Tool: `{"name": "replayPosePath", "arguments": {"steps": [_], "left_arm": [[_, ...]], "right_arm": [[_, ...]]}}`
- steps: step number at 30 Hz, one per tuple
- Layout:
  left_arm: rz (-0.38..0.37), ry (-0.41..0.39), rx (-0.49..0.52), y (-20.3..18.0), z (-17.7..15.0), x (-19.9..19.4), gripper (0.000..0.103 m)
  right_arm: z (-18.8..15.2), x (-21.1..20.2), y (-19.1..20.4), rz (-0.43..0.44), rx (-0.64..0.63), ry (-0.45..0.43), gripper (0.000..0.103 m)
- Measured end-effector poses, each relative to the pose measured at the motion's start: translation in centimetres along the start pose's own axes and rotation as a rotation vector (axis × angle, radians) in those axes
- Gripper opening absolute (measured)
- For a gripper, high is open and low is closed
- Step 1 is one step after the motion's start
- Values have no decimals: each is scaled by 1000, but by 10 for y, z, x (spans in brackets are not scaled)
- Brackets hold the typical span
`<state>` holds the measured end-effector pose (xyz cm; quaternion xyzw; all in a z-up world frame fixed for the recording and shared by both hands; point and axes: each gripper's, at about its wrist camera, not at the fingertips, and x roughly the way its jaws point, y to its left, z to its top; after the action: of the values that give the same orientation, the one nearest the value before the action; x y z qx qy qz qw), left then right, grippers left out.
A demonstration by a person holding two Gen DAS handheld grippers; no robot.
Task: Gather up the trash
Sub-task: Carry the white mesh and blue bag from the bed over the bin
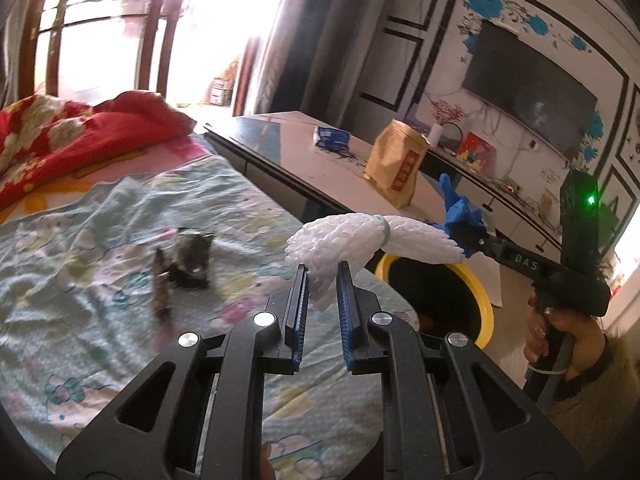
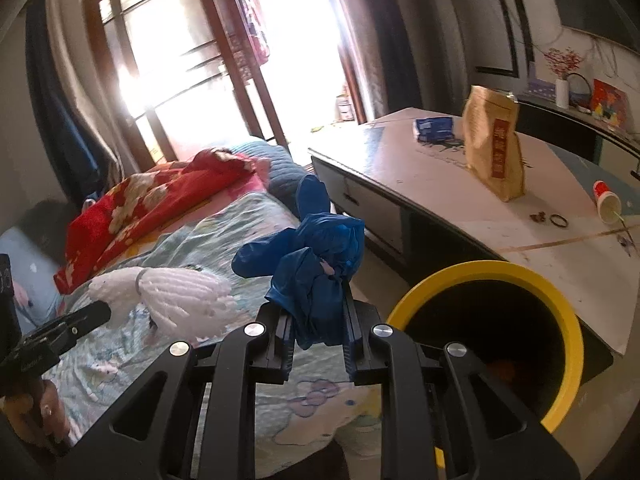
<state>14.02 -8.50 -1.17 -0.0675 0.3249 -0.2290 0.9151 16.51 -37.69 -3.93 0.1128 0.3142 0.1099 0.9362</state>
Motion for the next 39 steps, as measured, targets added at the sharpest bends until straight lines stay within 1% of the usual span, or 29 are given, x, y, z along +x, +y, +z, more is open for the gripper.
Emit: {"name": "replayPosePath", "arguments": {"steps": [11,17,25,34,39], "left_arm": [[-47,51,103,-41,-2,35,9],[-67,81,160,-61,-3,56,9],[-90,125,233,-89,-11,82,9],[-106,182,320,-117,-24,118,9],[-120,216,355,-131,-29,139,9]], "right_arm": [[1,-13,-43,-59,81,-34,19],[0,-17,-66,-109,117,-42,19],[-6,-18,-96,-157,173,-29,19],[-17,-13,-119,-201,211,-5,21],[-25,-7,-135,-211,246,20,21]]}}
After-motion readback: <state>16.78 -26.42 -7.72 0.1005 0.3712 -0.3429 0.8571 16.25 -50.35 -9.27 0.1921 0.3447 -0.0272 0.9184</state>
